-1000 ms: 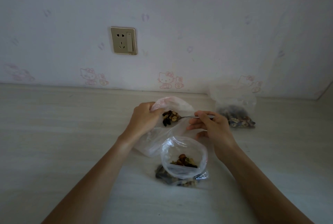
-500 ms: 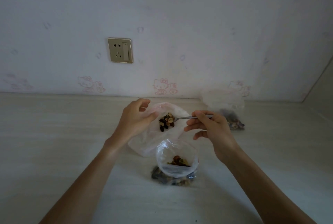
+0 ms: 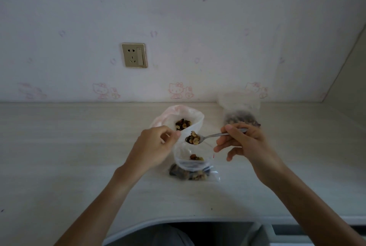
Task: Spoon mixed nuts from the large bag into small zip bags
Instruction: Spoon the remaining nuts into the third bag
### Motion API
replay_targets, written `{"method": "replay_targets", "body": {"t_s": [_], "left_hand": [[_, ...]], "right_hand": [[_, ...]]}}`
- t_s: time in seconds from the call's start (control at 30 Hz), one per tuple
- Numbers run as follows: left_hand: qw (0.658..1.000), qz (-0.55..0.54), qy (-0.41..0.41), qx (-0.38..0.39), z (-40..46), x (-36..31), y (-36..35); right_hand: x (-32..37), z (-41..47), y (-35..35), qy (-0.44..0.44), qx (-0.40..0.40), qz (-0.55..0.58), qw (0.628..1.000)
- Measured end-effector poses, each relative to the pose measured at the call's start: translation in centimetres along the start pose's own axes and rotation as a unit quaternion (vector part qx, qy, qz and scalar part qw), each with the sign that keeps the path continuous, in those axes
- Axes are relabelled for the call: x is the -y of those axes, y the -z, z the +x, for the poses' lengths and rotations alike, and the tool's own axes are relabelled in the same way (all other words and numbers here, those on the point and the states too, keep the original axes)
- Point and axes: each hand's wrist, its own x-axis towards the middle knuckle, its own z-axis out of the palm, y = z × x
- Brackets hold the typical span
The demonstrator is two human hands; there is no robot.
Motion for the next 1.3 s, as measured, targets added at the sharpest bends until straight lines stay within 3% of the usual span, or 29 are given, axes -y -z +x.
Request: {"method": "replay_targets", "body": {"t_s": [0.1,0.2,0.33,0.43,0.5,0.6,0.73,0.97,1.13,1.2,1.3], "left_hand": [[0.999,0.005,0.017,0.039,-1.0,-0.1,-1.0],[0.998,-0.052,0.000,0.024,-1.5,-0.5,-1.3],[0.991,-0.133,-0.022,-0.007,-2.4,-1.1,-1.2],[0.985,-0.171,-0.032,-0.017,-3.2,-1.1,-1.2],[0.983,-0.178,-0.022,-0.023,-3.4,-0.9,-1.2],[0.988,-0.149,-0.016,-0.028,-3.2,-0.5,-1.3],[0.991,-0.131,-0.005,-0.027,-2.4,-0.4,-1.3],[0.988,-0.126,-0.004,-0.087,0.0,-0.3,0.0],[0.979,-0.033,0.006,-0.200,3.2,0.6,0.2],[0.988,0.034,0.057,-0.139,4.7,1.3,0.0],[0.990,0.042,0.129,-0.039,6.6,2.2,-0.6]], "right_hand": [[-0.2,-1.2,0.1,-0.001,0.017,-0.033,0.999],[-0.2,-1.8,-0.4,0.057,0.052,-0.153,0.985],[0.1,-2.6,-0.8,0.170,0.115,-0.328,0.922],[0.3,-2.8,-0.6,0.262,0.138,-0.401,0.867],[0.3,-2.7,-0.5,0.289,0.139,-0.412,0.853],[0.2,-2.3,-0.2,0.243,0.114,-0.352,0.897],[0.3,-1.2,-0.1,0.158,0.050,-0.166,0.972],[-0.3,1.6,-0.3,0.049,-0.025,-0.009,0.998],[-1.1,5.2,-0.9,0.066,-0.052,-0.052,0.995],[-1.6,6.9,-1.3,0.093,-0.037,-0.130,0.986],[-2.5,9.0,-1.8,0.115,-0.025,-0.242,0.963]]}}
